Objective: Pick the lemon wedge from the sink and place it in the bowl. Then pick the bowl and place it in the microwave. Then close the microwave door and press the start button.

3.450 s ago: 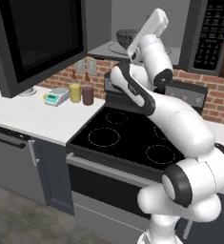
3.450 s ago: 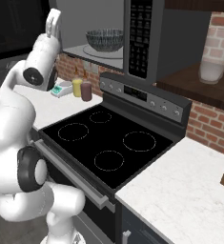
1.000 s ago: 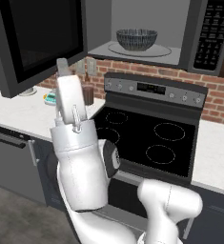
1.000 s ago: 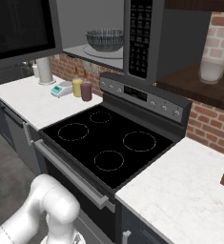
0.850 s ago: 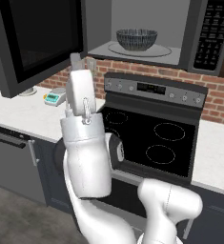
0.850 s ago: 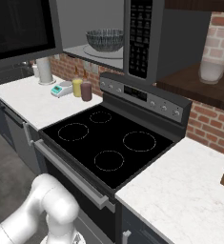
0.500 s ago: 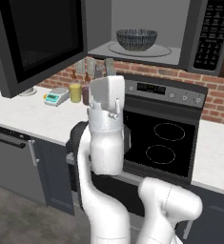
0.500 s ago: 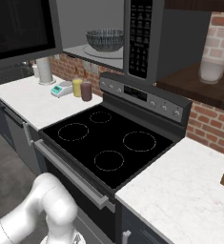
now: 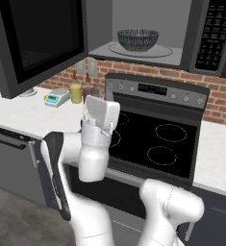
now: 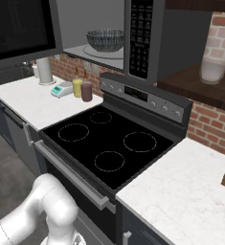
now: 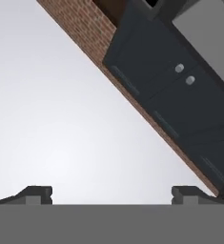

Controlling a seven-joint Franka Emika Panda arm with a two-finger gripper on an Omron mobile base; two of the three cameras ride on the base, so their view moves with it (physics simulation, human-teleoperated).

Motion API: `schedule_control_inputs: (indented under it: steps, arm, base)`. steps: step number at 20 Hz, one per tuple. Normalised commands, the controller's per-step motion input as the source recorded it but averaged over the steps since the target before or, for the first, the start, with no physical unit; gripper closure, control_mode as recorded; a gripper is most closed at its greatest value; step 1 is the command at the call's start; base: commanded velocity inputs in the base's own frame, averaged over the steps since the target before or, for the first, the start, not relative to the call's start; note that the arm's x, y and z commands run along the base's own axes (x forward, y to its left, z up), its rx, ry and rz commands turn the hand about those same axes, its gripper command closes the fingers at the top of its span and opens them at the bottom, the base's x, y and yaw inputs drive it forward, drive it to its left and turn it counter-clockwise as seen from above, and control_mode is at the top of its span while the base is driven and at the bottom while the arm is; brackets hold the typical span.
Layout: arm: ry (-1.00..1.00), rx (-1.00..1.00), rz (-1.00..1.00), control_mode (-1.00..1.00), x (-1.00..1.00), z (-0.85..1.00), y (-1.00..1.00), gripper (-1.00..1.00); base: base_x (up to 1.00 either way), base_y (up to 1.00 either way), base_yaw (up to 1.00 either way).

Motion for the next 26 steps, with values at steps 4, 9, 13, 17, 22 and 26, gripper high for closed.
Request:
schedule_control_inputs:
  steps: [4, 9, 13, 17, 22, 26]
  arm:
    - [0.04, -0.06, -0.08, -1.00, -0.04, -0.42, 0.84, -1.00]
    - [0.12, -0.05, -0.06, -1.00, 0.00, -0.58, 0.60, -1.00]
    - [0.12, 0.00, -0.02, -1.00, 0.00, -0.61, 0.66, -1.00]
    - [0.06, 0.00, -0.02, -1.00, 0.00, -0.39, 0.67, -1.00]
    - [0.03, -0.04, -0.05, -1.00, 0.18, -0.23, 0.88, -1.00]
    - [0.01, 0.00, -0.11, -1.00, 0.38, -0.34, 1.00, -1.00]
  base:
    - [0.00, 0.00, 0.00]
    - [0.00, 0.00, 0.00]
    - [0.00, 0.00, 0.00]
    - [0.00, 0.00, 0.00]
    - [0.00, 0.00, 0.00]
    - [0.00, 0.00, 0.00]
